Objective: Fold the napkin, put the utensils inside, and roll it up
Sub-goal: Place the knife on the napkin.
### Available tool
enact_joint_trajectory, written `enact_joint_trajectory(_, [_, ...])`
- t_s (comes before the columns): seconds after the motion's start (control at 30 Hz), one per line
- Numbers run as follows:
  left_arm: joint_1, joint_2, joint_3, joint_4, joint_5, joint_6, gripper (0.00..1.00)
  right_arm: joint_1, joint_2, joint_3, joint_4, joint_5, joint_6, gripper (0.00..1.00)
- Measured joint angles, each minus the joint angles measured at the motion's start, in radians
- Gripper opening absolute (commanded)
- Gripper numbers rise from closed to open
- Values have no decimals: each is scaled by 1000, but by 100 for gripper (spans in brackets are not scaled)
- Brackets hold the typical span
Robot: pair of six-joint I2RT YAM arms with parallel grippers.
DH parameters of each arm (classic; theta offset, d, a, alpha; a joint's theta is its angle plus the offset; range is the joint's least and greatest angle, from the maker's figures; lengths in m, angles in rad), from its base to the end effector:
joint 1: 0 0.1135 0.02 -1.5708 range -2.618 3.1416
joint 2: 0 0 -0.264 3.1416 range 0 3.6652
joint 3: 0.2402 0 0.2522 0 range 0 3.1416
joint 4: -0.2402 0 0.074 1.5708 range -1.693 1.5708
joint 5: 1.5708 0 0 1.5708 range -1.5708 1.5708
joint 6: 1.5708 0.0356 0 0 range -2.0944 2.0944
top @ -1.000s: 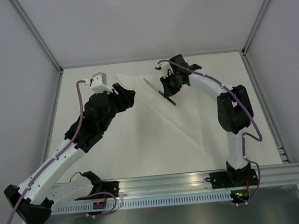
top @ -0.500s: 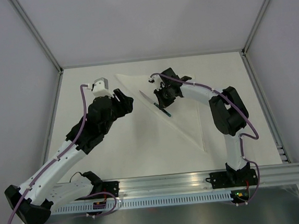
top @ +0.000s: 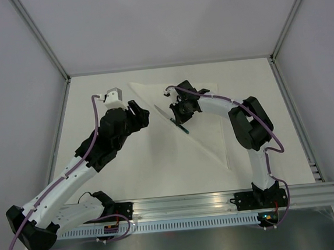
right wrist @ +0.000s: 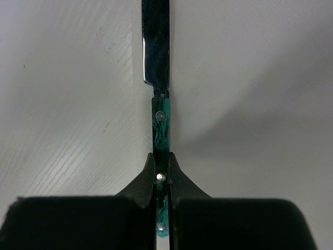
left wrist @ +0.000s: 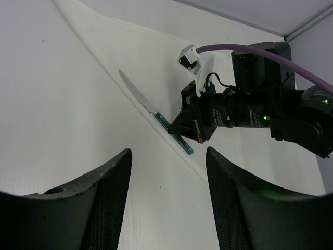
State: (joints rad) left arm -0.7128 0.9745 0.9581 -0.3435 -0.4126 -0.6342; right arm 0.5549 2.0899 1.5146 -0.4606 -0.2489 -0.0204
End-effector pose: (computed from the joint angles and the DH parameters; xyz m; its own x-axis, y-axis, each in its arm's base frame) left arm 0.1738 -0.1314 0.3504 -0.4014 -0.3705 -0.8376 0.0960 0.8925 -0.4408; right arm 0.3731 0.2416 0.1664 -0.7185 -0.4686 -0.5140 -0.6321 0.7482 0.2015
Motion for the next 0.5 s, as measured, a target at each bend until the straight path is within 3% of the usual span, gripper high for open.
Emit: enact_joint_trajectory(0.5, [0,24,-4,2,4,0,65,0,4,-31,21,14,25,1])
